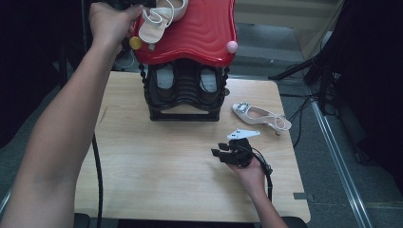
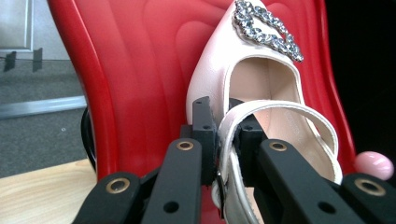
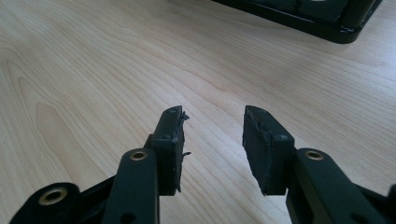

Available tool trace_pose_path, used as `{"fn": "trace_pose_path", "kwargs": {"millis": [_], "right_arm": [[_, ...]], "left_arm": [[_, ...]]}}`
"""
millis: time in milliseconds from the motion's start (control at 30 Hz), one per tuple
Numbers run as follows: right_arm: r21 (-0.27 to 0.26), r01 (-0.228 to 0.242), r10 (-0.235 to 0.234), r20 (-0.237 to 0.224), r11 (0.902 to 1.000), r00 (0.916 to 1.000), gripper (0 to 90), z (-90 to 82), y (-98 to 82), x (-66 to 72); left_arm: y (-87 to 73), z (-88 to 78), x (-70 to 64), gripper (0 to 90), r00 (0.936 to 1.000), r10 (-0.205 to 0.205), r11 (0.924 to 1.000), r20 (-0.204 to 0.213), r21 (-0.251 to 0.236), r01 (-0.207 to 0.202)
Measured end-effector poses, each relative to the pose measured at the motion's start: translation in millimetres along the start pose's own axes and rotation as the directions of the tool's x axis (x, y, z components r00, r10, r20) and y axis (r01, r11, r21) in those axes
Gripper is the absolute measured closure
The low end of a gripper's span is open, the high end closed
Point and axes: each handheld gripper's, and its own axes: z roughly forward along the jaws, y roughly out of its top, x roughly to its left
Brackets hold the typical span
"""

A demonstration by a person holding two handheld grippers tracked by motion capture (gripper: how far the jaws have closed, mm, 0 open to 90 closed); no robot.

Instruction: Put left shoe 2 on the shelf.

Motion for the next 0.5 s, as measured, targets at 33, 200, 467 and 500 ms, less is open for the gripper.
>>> {"fn": "trace_pose_path", "kwargs": {"millis": [33,200,467,500], "right_arm": [[-0.002,-0.003,0.003,0.000,1.0000,1.0000,59.5,-0.4,-0.1,-0.3],[-0.001,-0.010,0.010,0.002,0.9999,0.9999,59.5,-1.4,-0.3,-1.1],[-0.004,-0.009,0.009,0.006,1.0000,0.9999,59.5,-2.2,-0.3,-1.1],[-0.004,-0.010,0.010,0.005,0.9999,0.9999,59.5,-2.4,-0.3,-1.3]], "left_arm": [[-2.0,3.2,0.9,83.2,1.0000,0.000,1.0000,0.001,0.005,0.000],[-9.0,5.2,6.5,82.5,0.9996,-0.020,0.9996,0.018,-0.018,0.020],[-10.4,3.9,4.5,77.2,0.9998,0.009,0.9999,0.016,0.007,-0.009],[-10.1,3.2,5.6,75.4,0.9997,0.004,0.9999,0.025,0.010,-0.004]]}}
